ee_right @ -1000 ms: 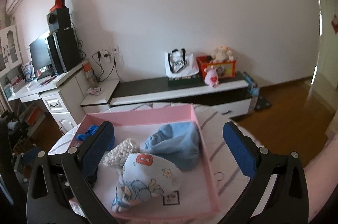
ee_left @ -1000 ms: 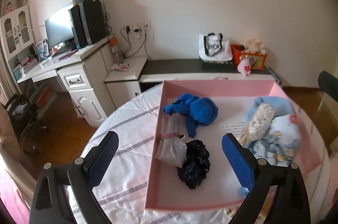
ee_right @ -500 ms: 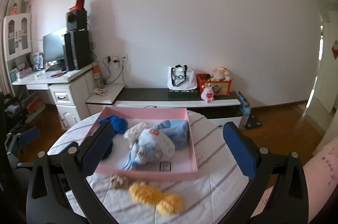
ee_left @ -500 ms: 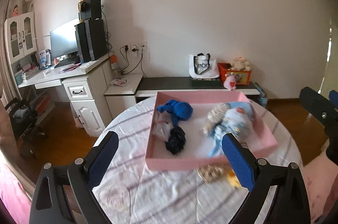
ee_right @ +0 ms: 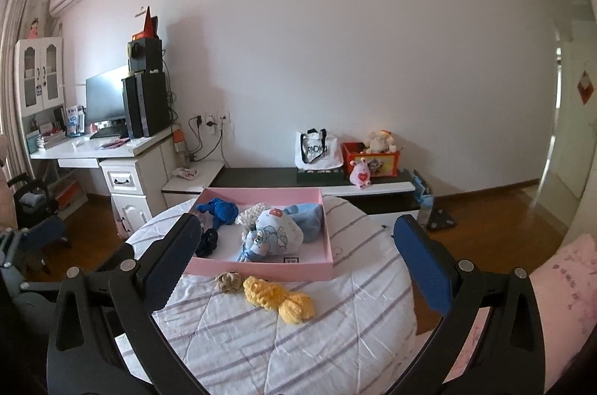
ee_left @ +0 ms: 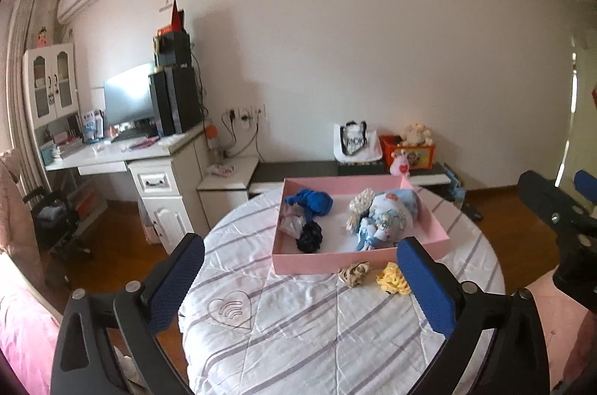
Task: Organize soft objects
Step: 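Move both open tools toward the scrunchie and yellow toy beside the tray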
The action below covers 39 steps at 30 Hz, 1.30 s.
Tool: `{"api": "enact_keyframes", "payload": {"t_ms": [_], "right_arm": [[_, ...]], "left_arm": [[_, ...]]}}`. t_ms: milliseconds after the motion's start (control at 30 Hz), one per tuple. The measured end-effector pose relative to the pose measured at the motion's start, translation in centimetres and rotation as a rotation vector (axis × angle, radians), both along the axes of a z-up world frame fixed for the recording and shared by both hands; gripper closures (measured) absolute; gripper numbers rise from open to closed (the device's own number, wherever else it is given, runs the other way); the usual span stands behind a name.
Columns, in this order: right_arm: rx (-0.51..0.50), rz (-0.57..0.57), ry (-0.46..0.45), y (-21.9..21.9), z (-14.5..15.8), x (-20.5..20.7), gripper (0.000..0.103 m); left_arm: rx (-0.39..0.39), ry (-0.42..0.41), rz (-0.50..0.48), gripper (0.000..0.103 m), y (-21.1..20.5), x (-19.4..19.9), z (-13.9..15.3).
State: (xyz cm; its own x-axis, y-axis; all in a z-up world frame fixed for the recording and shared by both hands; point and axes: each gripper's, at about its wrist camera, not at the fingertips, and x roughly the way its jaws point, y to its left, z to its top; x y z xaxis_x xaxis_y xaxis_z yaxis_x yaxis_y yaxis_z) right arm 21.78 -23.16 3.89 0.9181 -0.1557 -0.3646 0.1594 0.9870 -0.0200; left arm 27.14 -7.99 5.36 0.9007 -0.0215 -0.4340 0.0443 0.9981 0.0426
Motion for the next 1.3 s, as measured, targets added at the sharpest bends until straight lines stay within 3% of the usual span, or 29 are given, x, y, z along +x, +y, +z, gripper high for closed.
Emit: {"api": "enact_keyframes", "payload": {"t_ms": [167, 433, 733, 1300], "right_arm": [[-0.017, 0.009, -0.012, 0.3, 0.4, -2.7, 0.0], [-0.019, 0.034, -0.038, 1.7, 0.6, -5.8, 0.0], [0.001, 0.027, -0.044, 2.0, 0.1, -7.4, 0.0], [0.018, 0.006, -0.034, 1.4, -0.5, -7.5, 0.0]], "left_arm": [[0.0, -0.042, -0.011, 0.0, 0.1, -4.8, 0.8], [-0.019, -0.058, -0.017, 0.0, 0.8, -8.8, 1.0], [-0.036, -0.044, -0.016, 0.0, 1.1, -10.7, 1.0], [-0.036, -0.038, -0.006, 0.0, 0.7, -10.5, 1.2]]}}
